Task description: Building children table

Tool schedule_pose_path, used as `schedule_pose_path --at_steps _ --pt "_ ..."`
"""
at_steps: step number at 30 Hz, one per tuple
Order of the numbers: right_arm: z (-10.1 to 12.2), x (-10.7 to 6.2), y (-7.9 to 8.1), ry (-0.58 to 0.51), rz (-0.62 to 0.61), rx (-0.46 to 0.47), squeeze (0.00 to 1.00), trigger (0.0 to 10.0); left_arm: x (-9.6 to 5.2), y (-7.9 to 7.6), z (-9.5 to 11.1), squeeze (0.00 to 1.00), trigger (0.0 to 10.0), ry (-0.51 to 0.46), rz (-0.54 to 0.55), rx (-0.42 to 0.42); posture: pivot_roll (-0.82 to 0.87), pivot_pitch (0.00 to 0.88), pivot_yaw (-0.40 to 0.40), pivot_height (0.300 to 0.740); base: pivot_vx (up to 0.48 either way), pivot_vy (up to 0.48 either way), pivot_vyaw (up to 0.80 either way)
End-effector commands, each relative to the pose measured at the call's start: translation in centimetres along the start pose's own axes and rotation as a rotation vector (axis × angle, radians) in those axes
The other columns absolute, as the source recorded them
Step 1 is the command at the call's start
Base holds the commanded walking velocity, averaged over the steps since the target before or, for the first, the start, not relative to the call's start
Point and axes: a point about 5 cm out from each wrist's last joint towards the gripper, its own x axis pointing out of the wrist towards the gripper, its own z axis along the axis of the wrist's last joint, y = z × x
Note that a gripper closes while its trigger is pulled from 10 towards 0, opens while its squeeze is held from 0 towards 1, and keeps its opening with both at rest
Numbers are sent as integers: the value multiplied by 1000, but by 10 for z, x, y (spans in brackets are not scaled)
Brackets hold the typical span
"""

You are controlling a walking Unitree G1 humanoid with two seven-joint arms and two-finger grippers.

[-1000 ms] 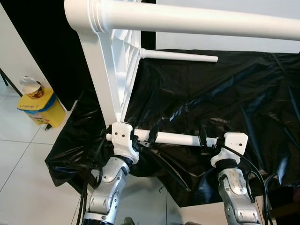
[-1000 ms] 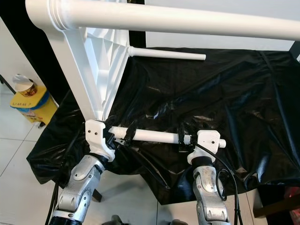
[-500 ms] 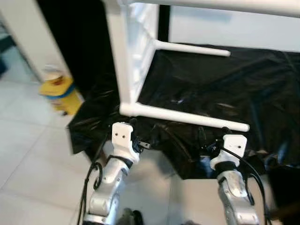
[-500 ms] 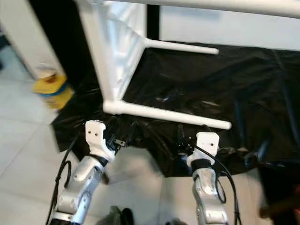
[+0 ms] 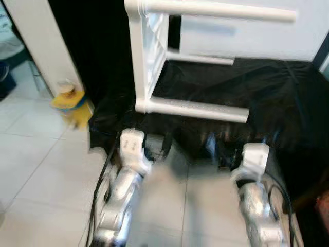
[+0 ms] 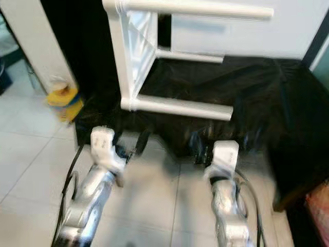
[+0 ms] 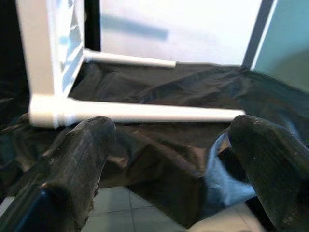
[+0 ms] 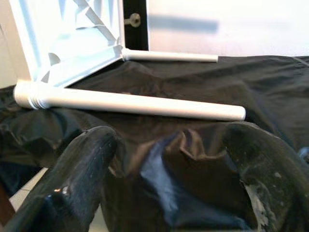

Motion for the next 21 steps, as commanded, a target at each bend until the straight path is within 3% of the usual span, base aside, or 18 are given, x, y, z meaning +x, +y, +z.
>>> schedule_pose_path --at_steps 1,15,21 --pt "1 1 3 -7 5 4 0 10000 1 5 2 0 10000 0 22 28 7 0 3 740 0 0 0" --pt "15 17 -4 -42 17 -59 0 10000 2 16 13 0 10000 -1 55 2 22 11 -58 740 0 0 0" --pt "23 33 -5 -83 24 -61 0 10000 3 27 16 0 10000 -27 154 -36 49 15 -59 740 0 0 0"
